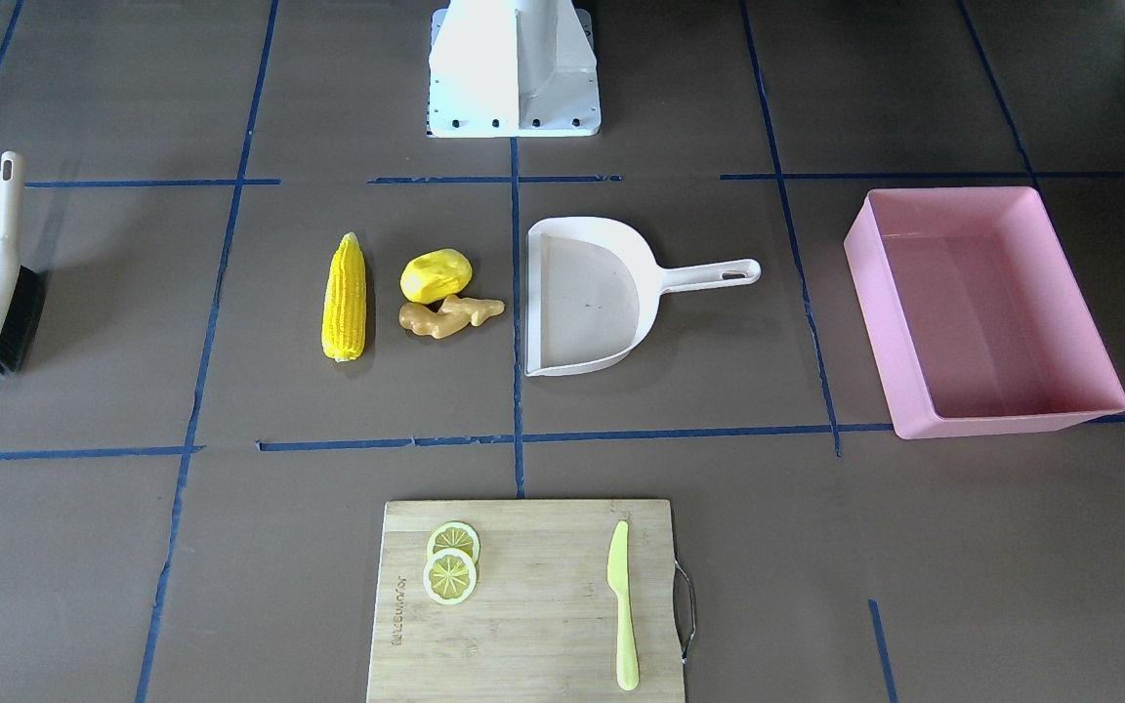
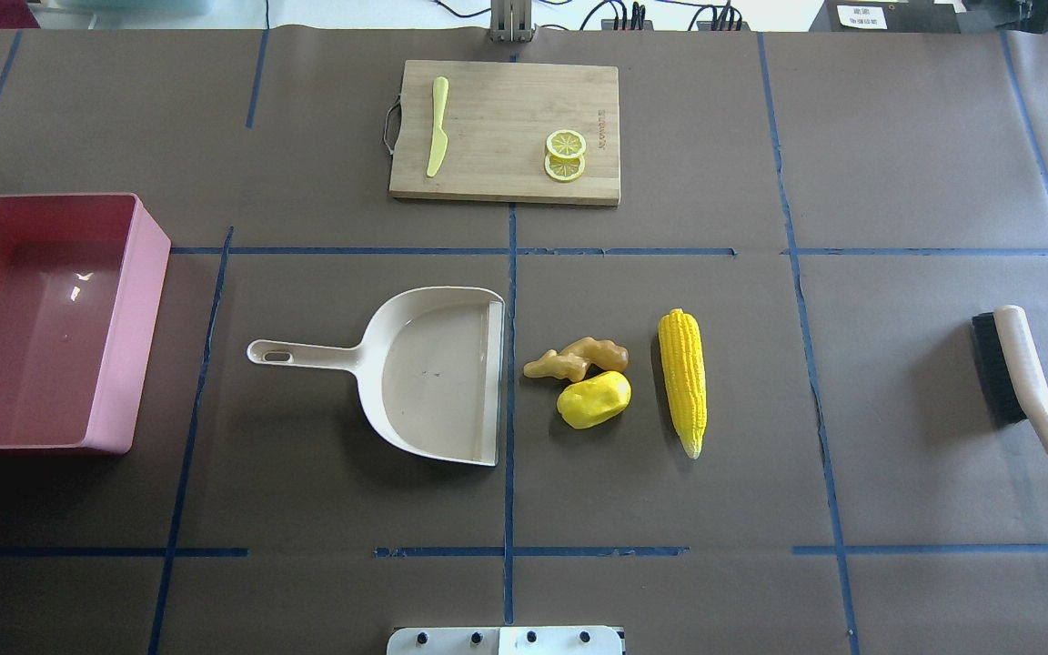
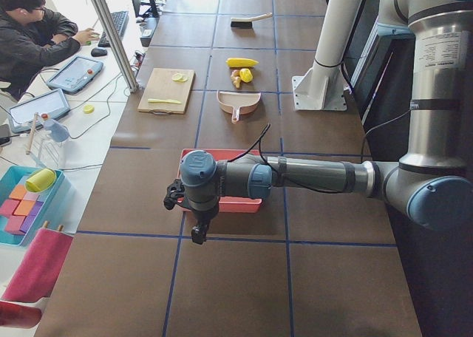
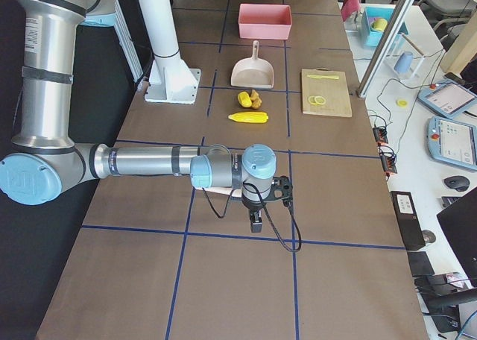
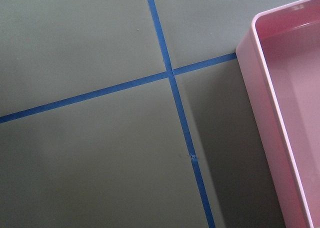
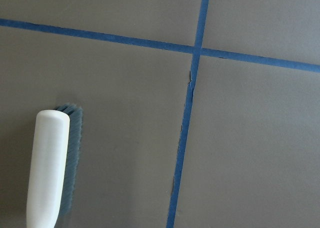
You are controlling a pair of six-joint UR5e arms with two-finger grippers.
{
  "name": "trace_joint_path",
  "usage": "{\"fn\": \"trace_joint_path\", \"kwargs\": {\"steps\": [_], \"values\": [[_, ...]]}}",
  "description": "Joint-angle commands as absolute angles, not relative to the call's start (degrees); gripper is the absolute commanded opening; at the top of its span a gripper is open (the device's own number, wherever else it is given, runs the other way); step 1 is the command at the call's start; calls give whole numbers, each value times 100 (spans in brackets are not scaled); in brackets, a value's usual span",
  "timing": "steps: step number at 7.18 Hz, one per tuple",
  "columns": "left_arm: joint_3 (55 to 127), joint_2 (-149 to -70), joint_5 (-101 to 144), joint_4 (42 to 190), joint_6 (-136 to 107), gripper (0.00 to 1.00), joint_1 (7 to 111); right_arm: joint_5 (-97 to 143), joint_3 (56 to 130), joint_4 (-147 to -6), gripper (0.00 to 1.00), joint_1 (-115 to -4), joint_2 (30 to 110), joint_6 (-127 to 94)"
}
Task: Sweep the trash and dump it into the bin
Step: 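Grasp the white handle of the black brush with the right gripper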
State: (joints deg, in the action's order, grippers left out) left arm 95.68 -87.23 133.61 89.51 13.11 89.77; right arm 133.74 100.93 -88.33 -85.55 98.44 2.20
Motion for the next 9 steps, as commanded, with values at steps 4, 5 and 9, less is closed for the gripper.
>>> {"fn": "trace_joint_path", "kwargs": {"steps": [4,5,9], "values": [[9659,-8763,13342,9009,1292,100,8938,13368,10116,-8842,100,-8508,9738,211],[9685,-8763,13394,9009,1275,100,8921,13351,10160,-8790,100,-8508,9869,246],[9633,-8745,13403,9316,1257,100,8868,13658,11195,-8807,100,-7816,9896,-938]]}}
